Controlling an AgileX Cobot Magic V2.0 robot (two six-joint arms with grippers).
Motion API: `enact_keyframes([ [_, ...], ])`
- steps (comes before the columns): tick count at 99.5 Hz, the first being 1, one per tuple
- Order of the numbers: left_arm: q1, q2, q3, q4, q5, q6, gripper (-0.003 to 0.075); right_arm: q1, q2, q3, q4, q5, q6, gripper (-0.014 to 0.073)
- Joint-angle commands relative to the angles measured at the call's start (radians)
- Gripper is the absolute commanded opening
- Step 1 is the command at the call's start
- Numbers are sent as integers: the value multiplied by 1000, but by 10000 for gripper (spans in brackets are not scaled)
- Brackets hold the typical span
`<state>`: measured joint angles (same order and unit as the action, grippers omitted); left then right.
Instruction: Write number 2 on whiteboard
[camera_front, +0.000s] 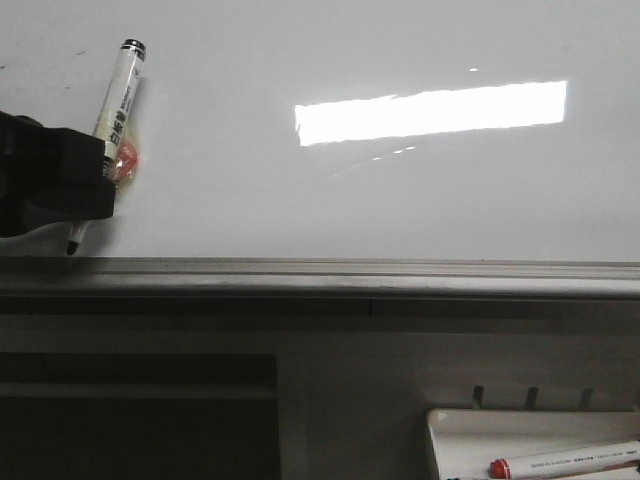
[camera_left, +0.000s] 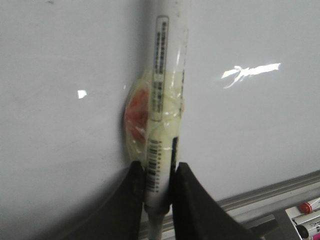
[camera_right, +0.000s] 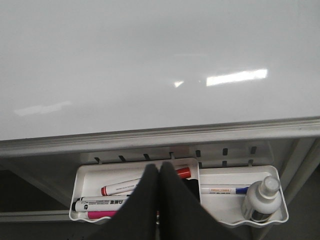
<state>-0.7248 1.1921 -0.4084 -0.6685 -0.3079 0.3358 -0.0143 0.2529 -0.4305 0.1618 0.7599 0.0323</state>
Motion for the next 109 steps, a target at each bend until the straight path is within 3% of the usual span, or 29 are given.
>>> enact_keyframes([
  [1,-7,-15,-30,37,-51,1,-20,6,22,-31,22,-51,-4,-50],
  [11,-7,-32,-30,97,-12,1,-20,38,24,-33,104,-77,-48,-50],
  [28,-9,-113,-30,292,86,1,-20,148,53,-33,377,-82,-409,-50],
  [51,-10,-240,-30,707,200,1,-20,289,178,-34,633,-127,-732,-41],
  [68,-69,-270,-30,895,225,1,-20,369,295,-47,885,-144,-1106,119],
  [84,-165,-270,-30,1053,225,1,-20,433,426,-135,915,-146,-1233,307],
  [109,-189,-270,-30,1061,220,1,-20,575,630,-298,915,-130,-1297,314],
])
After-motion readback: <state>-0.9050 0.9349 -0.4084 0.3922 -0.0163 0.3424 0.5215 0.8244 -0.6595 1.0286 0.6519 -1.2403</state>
